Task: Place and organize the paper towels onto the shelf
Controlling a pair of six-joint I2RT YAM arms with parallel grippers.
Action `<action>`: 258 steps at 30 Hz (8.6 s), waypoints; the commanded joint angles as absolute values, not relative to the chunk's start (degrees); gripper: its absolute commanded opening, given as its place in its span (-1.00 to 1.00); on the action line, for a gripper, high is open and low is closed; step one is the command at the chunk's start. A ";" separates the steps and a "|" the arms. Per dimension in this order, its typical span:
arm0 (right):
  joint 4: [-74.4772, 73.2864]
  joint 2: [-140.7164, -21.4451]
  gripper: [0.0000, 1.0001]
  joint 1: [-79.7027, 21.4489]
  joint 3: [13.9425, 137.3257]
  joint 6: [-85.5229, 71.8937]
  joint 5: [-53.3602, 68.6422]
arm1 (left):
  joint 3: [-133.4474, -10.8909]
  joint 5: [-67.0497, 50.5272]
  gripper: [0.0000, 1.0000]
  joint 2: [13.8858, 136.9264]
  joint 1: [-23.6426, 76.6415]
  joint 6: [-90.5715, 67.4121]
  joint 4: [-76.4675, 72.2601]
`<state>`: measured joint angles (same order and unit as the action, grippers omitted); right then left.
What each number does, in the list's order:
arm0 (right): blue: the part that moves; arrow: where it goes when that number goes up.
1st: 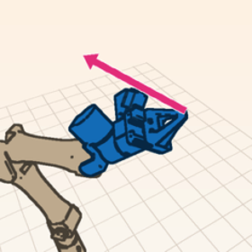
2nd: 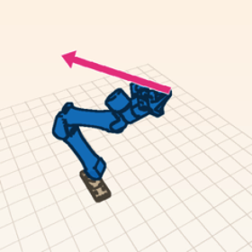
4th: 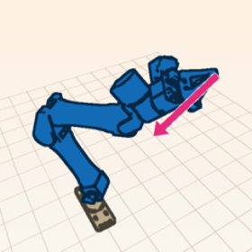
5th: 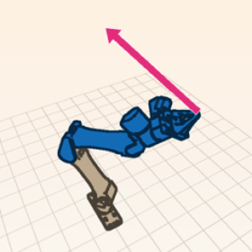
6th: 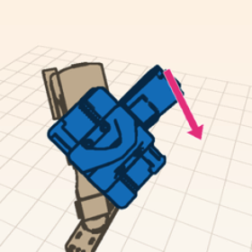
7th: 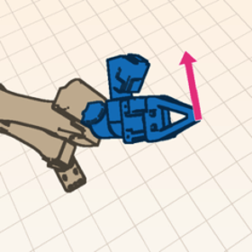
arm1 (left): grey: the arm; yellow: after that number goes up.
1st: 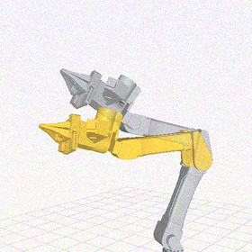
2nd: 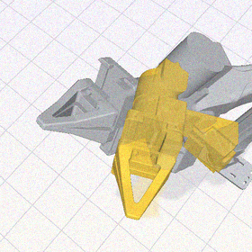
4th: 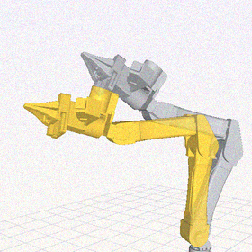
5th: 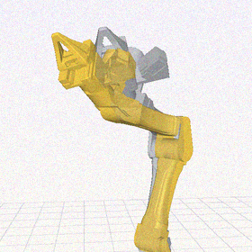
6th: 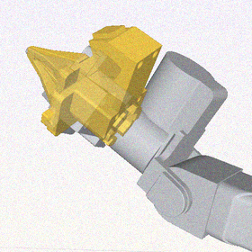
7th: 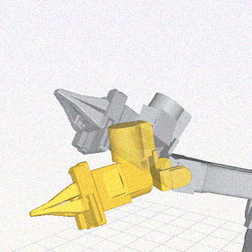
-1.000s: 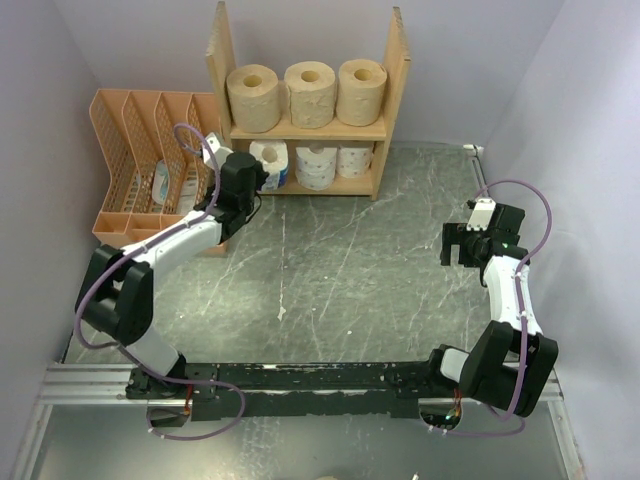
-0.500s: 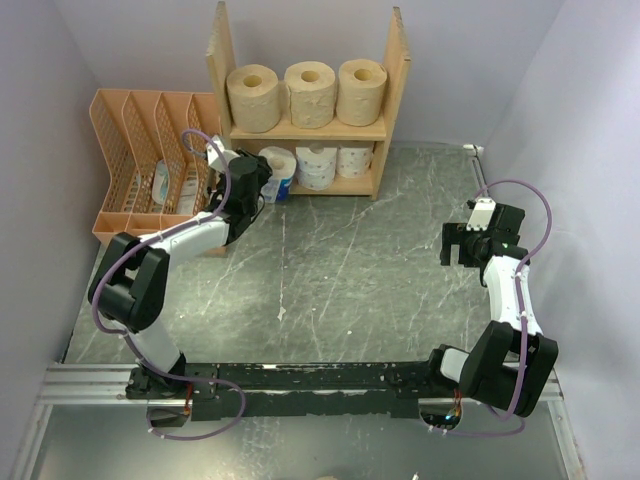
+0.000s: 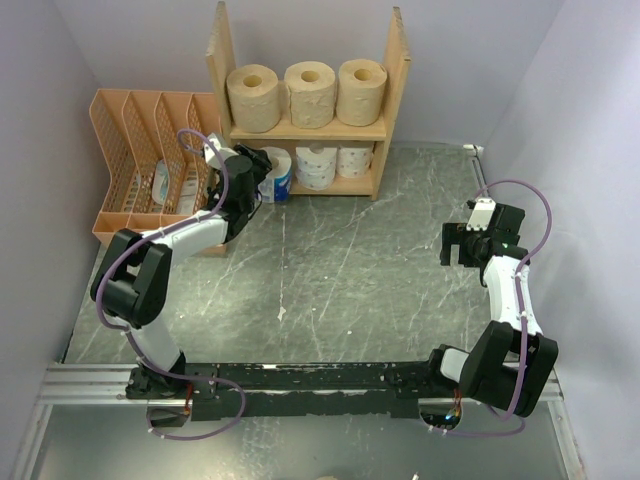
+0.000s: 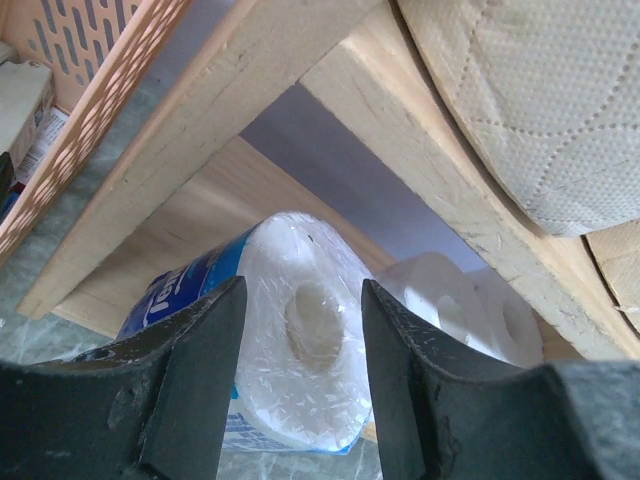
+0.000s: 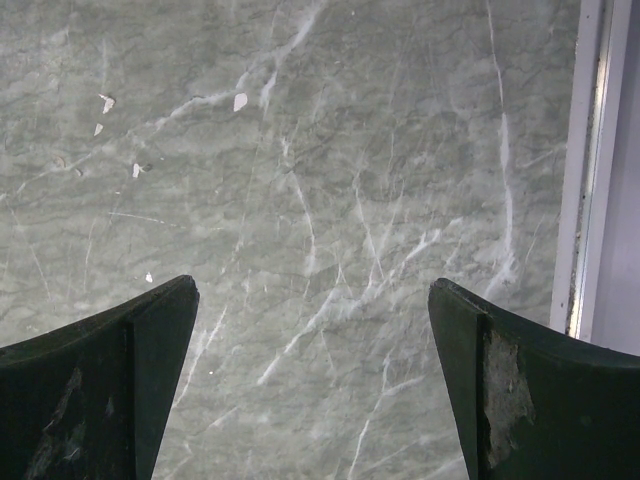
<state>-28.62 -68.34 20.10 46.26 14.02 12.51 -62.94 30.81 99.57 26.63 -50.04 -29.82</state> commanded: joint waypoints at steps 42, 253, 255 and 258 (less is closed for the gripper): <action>-30.04 -66.08 1.00 20.67 47.15 15.69 16.08 | -59.94 5.61 0.06 86.40 25.93 -24.33 -14.42; -24.09 -62.09 1.00 19.69 45.40 5.35 2.83 | -53.15 -0.38 0.91 67.06 16.08 -34.72 3.67; -23.76 -61.22 1.00 19.69 45.28 4.84 2.82 | -52.02 -0.82 0.91 62.54 16.08 -31.18 6.71; -23.03 -59.10 1.00 19.69 44.92 3.43 2.98 | -50.18 -0.14 0.92 57.76 15.91 -27.66 11.80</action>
<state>-25.12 -62.19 19.53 45.80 5.52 3.16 -52.27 1.32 63.07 15.90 -37.45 1.61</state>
